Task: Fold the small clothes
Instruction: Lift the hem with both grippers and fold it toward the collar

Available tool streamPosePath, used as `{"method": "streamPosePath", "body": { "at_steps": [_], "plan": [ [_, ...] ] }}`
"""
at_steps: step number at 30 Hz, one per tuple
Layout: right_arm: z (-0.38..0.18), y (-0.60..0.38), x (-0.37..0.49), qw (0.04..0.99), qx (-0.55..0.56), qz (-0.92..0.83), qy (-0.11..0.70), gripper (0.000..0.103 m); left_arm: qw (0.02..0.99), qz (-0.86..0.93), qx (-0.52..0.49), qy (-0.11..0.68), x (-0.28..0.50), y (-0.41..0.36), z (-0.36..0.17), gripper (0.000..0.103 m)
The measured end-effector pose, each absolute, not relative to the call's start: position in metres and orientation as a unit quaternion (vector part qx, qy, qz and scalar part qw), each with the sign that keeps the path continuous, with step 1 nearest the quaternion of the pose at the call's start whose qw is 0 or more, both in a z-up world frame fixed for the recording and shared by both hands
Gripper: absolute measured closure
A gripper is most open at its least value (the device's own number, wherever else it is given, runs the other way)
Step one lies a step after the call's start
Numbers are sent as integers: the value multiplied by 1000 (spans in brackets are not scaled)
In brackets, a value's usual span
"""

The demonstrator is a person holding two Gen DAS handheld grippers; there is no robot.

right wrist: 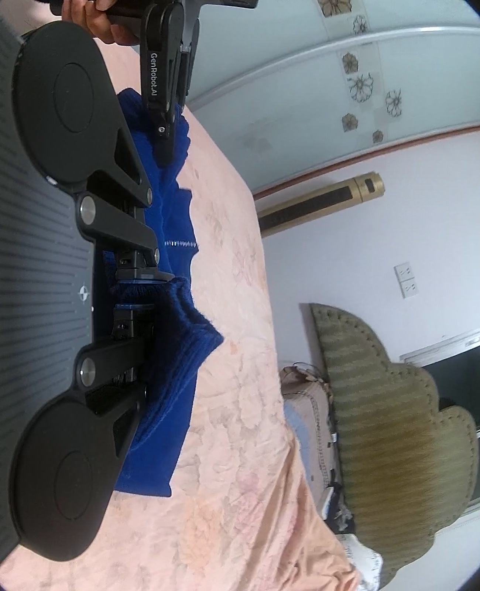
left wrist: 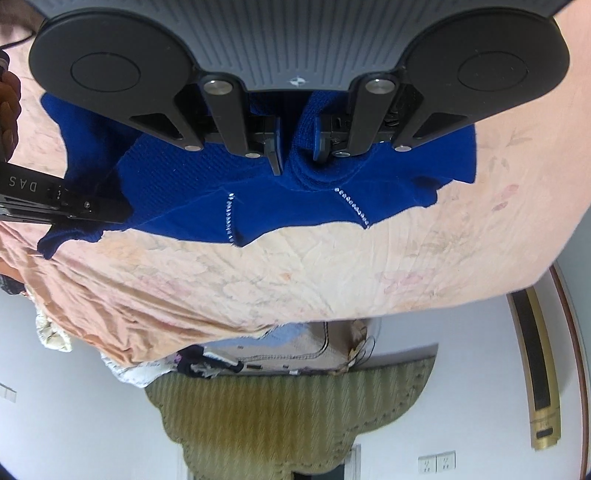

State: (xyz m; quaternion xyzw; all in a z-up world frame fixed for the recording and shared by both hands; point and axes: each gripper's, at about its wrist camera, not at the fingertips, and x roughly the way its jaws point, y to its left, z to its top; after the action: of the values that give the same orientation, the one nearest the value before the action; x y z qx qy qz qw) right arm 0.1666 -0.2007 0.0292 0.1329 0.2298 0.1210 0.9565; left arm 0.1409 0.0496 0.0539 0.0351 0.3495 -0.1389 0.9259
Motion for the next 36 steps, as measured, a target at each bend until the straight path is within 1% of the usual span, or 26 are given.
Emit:
{"method": "streamPosePath", "body": {
  "at_steps": [7,13,17,22,25,27,28,32,33,35,36],
  "plan": [
    [7,-206,203,952,135,107,253,90,912,-129,10,390,181,53,28,87],
    [-10,-215,229,945,147,99,274,90,898,-123,-50,420,207,69,14,86],
    [-19,-223,244,939,163,97,286,90,893,-112,-91,425,214,86,14,86],
    [-31,-233,260,928,194,99,302,90,889,-78,-160,423,223,118,16,86],
    [-38,-239,271,917,222,107,315,90,873,-70,-223,428,229,138,12,86],
    [-42,-242,278,908,240,114,325,88,863,-63,-257,431,233,147,8,86],
    [-44,-244,280,904,249,114,327,82,855,-65,-276,435,235,152,5,85],
    [-52,-256,289,886,294,118,339,82,821,-75,-348,447,237,167,-7,84],
    [-54,-259,290,881,305,120,341,82,814,-76,-362,447,237,171,-8,83],
    [-59,-266,292,870,333,126,342,81,803,-78,-392,443,235,180,-10,73],
    [-62,-271,292,864,349,129,340,81,794,-81,-418,435,234,187,-11,60]
  ]
}}
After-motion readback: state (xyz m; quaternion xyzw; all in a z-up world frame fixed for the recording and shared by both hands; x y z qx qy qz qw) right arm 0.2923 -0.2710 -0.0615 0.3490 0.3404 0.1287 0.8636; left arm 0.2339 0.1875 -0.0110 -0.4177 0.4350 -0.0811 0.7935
